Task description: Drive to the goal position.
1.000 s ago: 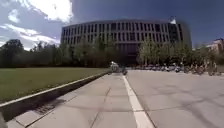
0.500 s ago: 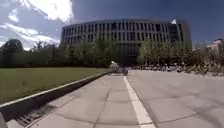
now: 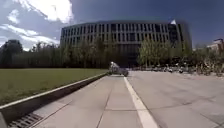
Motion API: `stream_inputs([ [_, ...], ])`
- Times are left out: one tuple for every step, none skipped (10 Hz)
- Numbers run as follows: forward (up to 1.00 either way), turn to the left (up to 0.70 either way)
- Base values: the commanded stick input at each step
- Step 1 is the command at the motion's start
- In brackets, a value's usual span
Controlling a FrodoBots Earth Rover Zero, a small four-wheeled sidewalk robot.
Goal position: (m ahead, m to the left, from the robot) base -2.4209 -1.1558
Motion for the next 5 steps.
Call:
stream_inputs([
  [0.70,-0.01],
  [0.70,-0.29],
  [0.70,-0.29],
  [0.70,-0.26],
  [0.70,-0.22],
])
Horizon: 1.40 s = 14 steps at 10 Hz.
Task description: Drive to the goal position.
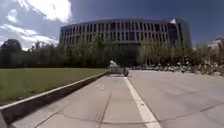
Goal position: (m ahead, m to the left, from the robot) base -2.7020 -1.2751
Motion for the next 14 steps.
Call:
stream_inputs([
  [0.70,-0.09],
  [0.70,-0.01],
  [0.70,-0.01],
  [0.70,-0.01],
  [0.70,-0.01],
  [0.70,-0.01],
  [0.70,-0.01],
  [0.70,-0.01],
  [0.70,-0.01],
  [0.70,-0.01],
  [0.70,-0.01],
  [0.70,-0.01],
  [0.70,-0.01],
  [0.70,-0.01],
])
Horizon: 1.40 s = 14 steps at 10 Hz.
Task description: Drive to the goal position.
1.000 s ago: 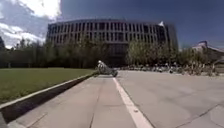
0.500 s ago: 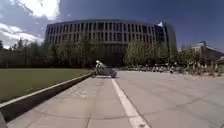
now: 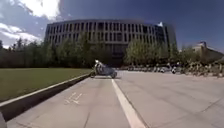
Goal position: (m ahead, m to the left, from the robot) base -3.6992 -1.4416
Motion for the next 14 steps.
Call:
stream_inputs([
  [0.70,-0.01],
  [0.51,-0.01],
  [0.38,-0.01],
  [0.33,-0.01],
  [0.13,-0.01],
  [0.11,-0.01],
  [0.10,-0.01],
  [0.09,-0.01],
  [0.08,-0.01],
  [0.08,-0.01],
  [0.09,-0.01],
  [0.08,-0.01],
  [0.07,-0.01],
  [0.08,-0.01],
])
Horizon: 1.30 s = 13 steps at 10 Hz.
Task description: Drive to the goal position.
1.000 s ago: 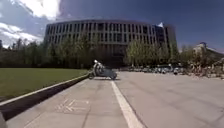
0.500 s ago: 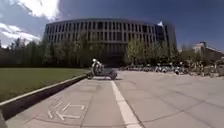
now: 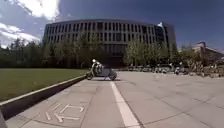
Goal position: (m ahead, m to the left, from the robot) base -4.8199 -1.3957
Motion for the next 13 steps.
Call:
stream_inputs([
  [0.08,-0.01],
  [0.08,-0.01],
  [0.07,-0.01],
  [0.06,-0.01],
  [0.06,-0.01],
  [0.06,-0.01],
  [0.06,-0.01],
  [0.06,-0.01],
  [0.06,-0.01],
  [0.06,-0.01],
  [0.06,-0.01],
  [0.06,-0.01],
  [0.06,-0.01],
])
